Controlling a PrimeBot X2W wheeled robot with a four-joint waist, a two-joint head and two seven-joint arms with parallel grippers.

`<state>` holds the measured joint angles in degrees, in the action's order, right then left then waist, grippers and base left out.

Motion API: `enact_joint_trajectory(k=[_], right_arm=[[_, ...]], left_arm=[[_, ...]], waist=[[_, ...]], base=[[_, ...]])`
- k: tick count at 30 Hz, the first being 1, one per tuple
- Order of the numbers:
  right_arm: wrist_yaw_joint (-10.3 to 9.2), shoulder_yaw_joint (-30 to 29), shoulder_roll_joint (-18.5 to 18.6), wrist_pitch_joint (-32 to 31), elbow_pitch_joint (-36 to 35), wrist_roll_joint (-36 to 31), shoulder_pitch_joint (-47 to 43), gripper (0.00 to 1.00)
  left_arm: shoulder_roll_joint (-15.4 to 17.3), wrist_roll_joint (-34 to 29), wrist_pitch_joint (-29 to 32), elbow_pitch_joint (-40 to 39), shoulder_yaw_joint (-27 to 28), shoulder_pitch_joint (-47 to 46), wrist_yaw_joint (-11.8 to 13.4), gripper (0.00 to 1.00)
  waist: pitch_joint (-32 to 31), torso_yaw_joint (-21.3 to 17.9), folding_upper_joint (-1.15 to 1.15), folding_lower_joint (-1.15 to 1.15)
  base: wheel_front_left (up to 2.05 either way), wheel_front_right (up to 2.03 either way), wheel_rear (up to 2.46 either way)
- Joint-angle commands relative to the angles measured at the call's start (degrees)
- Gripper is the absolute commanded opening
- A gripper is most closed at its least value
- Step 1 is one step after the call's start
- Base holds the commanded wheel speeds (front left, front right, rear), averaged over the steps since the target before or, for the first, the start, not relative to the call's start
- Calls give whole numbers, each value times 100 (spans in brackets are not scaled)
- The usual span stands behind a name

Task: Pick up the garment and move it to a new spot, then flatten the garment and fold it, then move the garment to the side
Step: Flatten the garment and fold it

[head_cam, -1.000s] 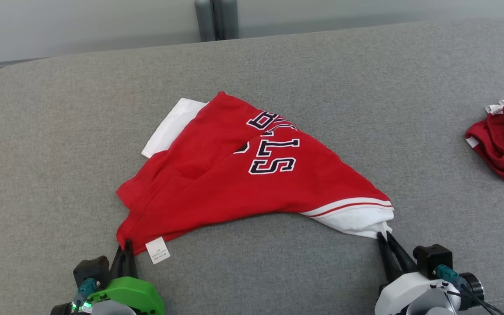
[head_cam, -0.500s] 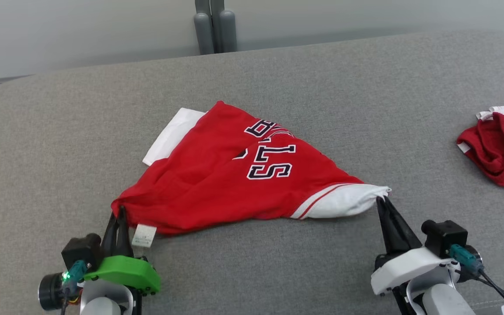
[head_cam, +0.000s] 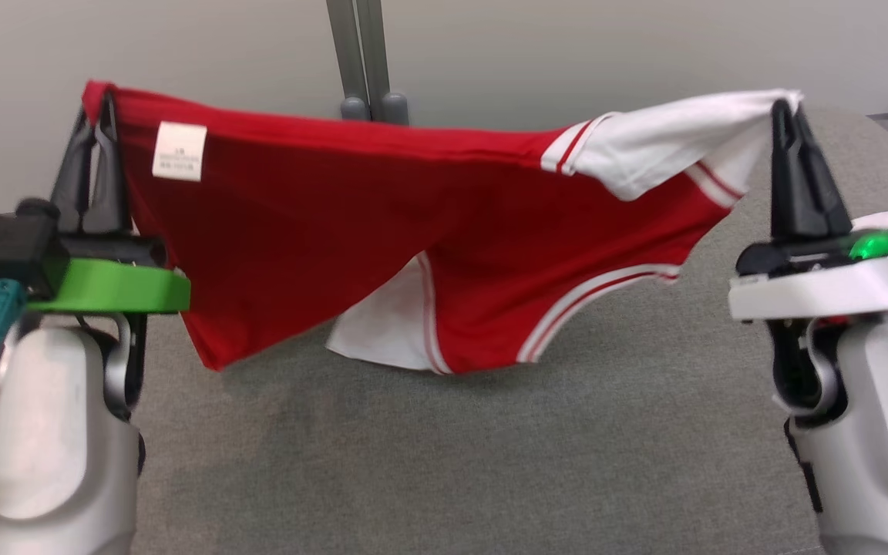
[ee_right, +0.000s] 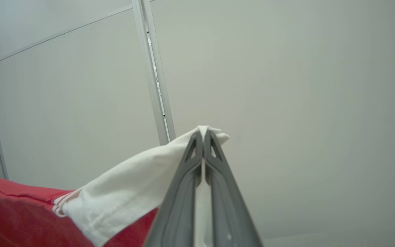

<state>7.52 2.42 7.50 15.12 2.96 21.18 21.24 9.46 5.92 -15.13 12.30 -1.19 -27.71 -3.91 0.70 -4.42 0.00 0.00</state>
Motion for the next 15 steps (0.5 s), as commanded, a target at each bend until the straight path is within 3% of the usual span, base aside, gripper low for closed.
enact_joint_trajectory(k=[1, 8, 15], right_arm=[[-6, -36, 97, 2, -106, 67, 246, 0], [-6, 11, 564, 1, -279, 215, 1355, 0], [-6, 26, 925, -193, 41, 326, 2430, 0]], left_arm=[[97, -76, 0, -38, -3, -258, -49, 0], [443, -134, 122, 21, -145, -1441, -186, 0], [566, -185, 574, 228, -311, -2515, -228, 0]], waist=[[-34, -16, 0, 0], [17, 0, 0, 0], [879, 72, 0, 0]], base=[[0, 0, 0], [0, 0, 0], [0, 0, 0]])
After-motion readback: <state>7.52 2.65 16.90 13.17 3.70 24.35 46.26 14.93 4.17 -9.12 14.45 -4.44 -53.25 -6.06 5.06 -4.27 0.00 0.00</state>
